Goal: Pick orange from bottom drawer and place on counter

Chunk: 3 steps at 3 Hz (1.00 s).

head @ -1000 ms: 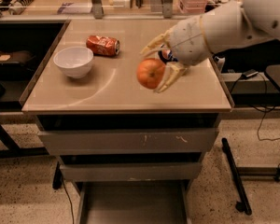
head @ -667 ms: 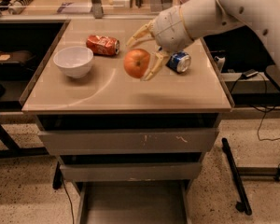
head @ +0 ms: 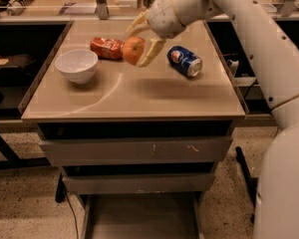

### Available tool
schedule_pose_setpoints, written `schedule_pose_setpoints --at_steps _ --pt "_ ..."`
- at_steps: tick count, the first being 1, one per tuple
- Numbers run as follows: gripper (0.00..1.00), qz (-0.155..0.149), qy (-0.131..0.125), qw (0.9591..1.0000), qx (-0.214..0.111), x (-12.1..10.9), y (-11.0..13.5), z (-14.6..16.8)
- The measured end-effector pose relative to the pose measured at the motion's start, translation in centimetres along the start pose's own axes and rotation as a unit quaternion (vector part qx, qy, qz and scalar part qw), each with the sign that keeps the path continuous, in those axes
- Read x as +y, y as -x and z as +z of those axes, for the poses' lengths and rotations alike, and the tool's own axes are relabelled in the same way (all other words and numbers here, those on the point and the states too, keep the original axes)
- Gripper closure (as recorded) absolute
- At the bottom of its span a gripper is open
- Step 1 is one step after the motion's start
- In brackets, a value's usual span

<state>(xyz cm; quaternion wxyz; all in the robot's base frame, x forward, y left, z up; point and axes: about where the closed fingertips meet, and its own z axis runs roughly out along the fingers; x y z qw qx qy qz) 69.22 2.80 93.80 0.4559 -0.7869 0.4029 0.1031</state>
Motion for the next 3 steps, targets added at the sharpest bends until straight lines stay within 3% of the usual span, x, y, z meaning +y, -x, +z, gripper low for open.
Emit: schedule_pose_setpoints --at_steps 1,2,3 --pt "1.0 0.06 0.008 0.9968 0.051 -0.2 -3.9 0.2" --pt "1.0 0.099 0.039 0.9907 0.085 2.3 -6.1 0.4" --pt "1.0 0.119 0.063 0.9859 0.099 4.7 -7.0 0.8"
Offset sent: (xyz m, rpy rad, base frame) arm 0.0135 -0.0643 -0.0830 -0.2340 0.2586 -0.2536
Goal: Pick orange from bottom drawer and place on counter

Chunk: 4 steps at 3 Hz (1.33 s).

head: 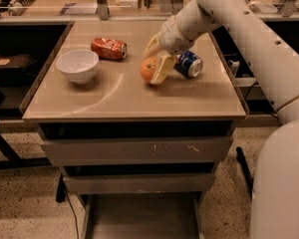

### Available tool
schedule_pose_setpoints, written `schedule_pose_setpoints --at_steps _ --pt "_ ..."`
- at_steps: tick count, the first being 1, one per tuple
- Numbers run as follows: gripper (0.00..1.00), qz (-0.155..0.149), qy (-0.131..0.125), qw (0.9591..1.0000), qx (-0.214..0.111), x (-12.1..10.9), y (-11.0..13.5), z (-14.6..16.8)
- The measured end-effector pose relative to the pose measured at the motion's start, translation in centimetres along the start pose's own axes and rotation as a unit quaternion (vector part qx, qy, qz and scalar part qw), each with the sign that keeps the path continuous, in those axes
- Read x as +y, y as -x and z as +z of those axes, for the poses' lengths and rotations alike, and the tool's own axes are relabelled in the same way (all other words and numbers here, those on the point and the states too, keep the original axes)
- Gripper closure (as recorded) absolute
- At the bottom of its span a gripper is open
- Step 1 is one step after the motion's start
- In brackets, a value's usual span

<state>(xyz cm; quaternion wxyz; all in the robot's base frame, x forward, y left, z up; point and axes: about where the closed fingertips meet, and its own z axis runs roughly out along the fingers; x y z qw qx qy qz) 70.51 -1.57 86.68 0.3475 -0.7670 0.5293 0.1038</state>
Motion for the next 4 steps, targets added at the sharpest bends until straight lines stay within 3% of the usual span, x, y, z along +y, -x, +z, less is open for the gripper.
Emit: schedule_pose_setpoints --at_steps 1,4 --pt "0.82 0.0 0.002 1.0 0.0 0.13 -0.01 0.22" --pt "0.12 0.0 0.002 1.0 0.0 0.14 -0.01 0.23"
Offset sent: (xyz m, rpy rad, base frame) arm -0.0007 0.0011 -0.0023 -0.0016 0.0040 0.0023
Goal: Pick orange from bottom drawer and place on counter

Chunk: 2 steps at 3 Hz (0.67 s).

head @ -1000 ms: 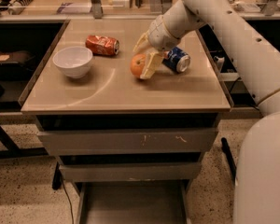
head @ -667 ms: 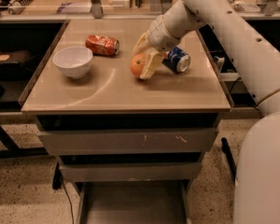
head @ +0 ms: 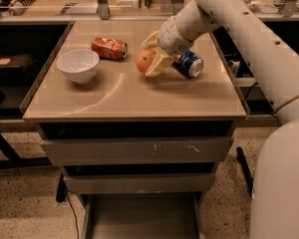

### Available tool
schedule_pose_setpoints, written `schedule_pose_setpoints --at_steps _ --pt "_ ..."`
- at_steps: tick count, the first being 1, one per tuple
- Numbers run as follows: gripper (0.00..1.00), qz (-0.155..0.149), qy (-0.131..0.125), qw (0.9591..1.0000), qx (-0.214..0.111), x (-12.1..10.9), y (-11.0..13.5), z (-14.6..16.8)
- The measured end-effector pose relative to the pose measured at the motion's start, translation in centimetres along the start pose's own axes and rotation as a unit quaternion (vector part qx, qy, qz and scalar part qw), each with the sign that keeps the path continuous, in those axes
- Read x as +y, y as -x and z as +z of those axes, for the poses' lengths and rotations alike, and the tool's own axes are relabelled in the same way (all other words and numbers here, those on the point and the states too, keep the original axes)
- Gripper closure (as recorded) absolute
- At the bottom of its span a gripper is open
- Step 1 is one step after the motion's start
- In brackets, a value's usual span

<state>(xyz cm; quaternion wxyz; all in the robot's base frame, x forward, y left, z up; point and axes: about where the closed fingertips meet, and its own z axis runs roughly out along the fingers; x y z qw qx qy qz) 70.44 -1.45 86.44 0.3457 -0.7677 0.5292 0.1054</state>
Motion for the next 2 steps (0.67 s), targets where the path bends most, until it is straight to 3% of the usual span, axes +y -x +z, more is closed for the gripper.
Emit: schedule_pose_setpoints --at_steps 1,2 --pt "0.0 0.0 0.0 1.0 0.0 0.0 0.0 0.01" --pt "0.0 0.0 0.0 1.0 0.0 0.0 0.0 0.01"
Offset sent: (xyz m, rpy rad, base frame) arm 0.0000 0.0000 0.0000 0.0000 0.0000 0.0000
